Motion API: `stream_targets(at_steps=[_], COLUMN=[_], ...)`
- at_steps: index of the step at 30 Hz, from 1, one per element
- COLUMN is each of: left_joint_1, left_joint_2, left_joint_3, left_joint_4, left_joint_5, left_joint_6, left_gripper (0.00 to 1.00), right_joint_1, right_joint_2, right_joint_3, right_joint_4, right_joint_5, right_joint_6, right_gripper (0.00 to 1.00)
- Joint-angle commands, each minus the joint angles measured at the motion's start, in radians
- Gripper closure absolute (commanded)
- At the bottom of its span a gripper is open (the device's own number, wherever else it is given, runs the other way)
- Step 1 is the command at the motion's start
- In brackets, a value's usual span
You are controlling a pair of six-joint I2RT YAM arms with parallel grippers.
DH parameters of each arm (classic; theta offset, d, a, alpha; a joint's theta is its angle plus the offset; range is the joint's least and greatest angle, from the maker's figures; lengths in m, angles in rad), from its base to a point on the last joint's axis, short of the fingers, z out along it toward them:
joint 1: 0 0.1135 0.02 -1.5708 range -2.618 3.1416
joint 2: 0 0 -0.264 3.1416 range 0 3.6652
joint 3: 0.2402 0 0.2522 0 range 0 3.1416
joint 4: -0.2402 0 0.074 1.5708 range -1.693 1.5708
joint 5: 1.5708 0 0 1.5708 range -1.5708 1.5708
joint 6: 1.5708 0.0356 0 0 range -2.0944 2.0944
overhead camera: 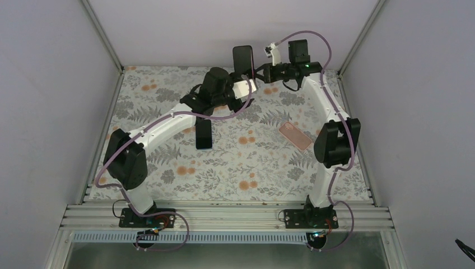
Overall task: Take the phone out of the phone case
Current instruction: Remove the phone case from the phone.
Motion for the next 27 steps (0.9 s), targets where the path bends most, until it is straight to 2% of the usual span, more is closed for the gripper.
stream_targets(at_steps=[1,10,17,27], left_joint_1=[-0.01,-0.012,-0.014,-0.015], left_joint_2=[0.008,-0.013,0.041,0.045], left_joint_3=[0.038,0.001,0.029,0.027], left_joint_4=[0.042,0.136,0.165,0.157], left_joint_5=[-0.023,-0.125,-0.221,-0.179], left_joint_6=[-0.031,-0.016,0.009,-0.026], left_gripper=[0.16,0.17,0.2,0.2], right_joint_1=[-0.004,-0.001,-0.001,0.007], right_joint_2=[-0.07,-0.1,-0.116,-0.121], right_joint_3=[-0.002,-0.062,-0.063,-0.062], right_joint_4=[0.064,0.081,0.087,0.093], right_joint_5=[-0.03,-0.04,-0.051,-0.044], right_joint_6=[-0.002,-0.014,0.0,0.009], right_gripper=[0.97,0.97,0.97,0.97])
